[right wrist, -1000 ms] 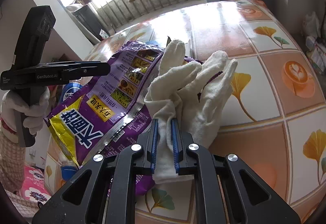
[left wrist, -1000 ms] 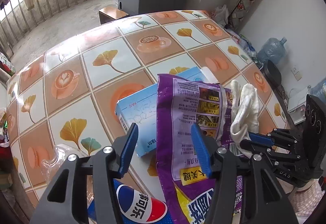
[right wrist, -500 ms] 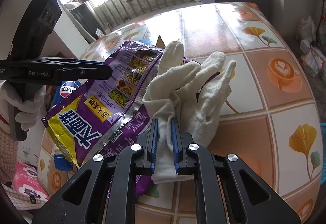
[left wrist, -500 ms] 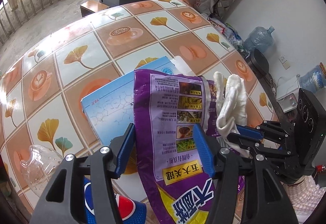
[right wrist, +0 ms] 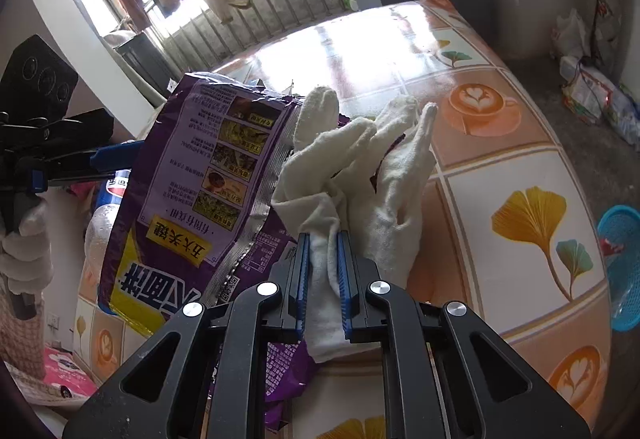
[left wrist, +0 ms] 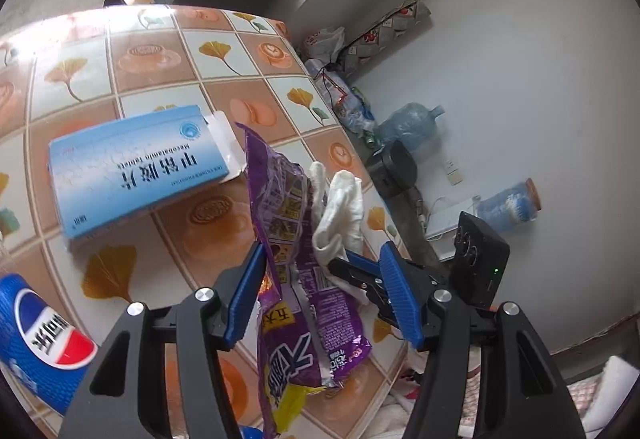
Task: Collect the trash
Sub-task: 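Raise the purple wrapper and white cloth higher above the table with both tools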
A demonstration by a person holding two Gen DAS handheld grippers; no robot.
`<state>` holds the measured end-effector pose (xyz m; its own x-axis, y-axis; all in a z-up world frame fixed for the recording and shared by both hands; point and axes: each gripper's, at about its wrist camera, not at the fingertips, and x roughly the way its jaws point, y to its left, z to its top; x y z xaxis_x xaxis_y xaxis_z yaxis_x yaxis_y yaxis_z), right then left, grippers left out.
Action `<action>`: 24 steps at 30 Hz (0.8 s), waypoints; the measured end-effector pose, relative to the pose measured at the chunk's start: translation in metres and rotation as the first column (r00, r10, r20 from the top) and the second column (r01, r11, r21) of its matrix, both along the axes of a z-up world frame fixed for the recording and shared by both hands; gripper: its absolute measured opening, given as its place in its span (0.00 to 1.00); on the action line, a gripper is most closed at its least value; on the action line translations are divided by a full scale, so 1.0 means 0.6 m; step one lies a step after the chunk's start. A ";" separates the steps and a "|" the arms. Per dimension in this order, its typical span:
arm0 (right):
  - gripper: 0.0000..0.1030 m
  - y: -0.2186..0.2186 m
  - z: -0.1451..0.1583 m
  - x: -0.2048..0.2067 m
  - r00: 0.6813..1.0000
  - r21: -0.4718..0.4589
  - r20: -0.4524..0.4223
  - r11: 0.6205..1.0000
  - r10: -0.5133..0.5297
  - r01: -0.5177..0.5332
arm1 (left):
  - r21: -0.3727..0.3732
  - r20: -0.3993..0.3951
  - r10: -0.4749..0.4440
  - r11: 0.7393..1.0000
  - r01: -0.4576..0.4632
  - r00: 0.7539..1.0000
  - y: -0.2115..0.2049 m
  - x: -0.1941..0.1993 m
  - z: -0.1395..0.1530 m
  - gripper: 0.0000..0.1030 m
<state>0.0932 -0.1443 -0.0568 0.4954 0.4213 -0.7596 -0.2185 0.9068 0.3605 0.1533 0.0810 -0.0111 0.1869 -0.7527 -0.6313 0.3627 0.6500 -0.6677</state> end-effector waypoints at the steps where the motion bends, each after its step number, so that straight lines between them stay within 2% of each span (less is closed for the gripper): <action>1: 0.11 0.001 0.000 0.000 1.000 0.005 0.000 1.000 -0.006 0.006 | -0.023 -0.024 0.002 1.000 -0.002 1.000 0.000 -0.002 -0.008 0.55; 4: 0.11 0.007 0.002 0.002 1.000 0.004 0.006 1.000 -0.018 0.018 | -0.112 -0.124 0.010 0.993 -0.024 0.992 0.004 -0.004 -0.032 0.55; 5: 0.11 0.010 0.002 0.001 1.000 0.002 0.009 1.000 -0.024 0.024 | -0.137 -0.141 0.005 0.990 -0.025 0.990 0.004 -0.005 -0.036 0.55; 7: 0.11 0.009 0.002 0.004 0.999 0.006 0.012 0.999 -0.035 0.035 | -0.128 -0.130 -0.002 0.992 -0.015 0.992 -0.002 -0.011 -0.035 0.54; 12: 0.11 -0.002 -0.006 -0.007 0.997 0.018 0.019 0.997 -0.072 0.072 | 0.023 -0.016 -0.059 0.998 0.059 0.998 -0.047 -0.035 -0.022 0.54; 14: 0.11 -0.005 -0.006 -0.010 0.996 0.024 0.024 0.996 -0.086 0.086 | 0.089 0.013 -0.082 0.993 0.081 0.997 -0.066 -0.043 -0.024 0.54; 17: 0.11 -0.015 -0.009 -0.011 0.994 0.041 0.031 0.993 -0.109 0.108 | 0.142 0.031 -0.114 0.984 0.108 0.993 -0.082 -0.054 -0.031 0.52; 24: 0.11 -0.027 -0.011 -0.020 0.989 0.080 0.037 0.987 -0.140 0.137 | 0.338 0.117 -0.161 0.934 0.113 0.980 -0.121 -0.067 -0.049 0.41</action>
<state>0.0814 -0.1604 -0.0637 0.5843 0.4026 -0.7046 -0.1094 0.8994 0.4231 0.1131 0.0084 -0.0405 0.2018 -0.5327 -0.8219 0.5385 0.7613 -0.3612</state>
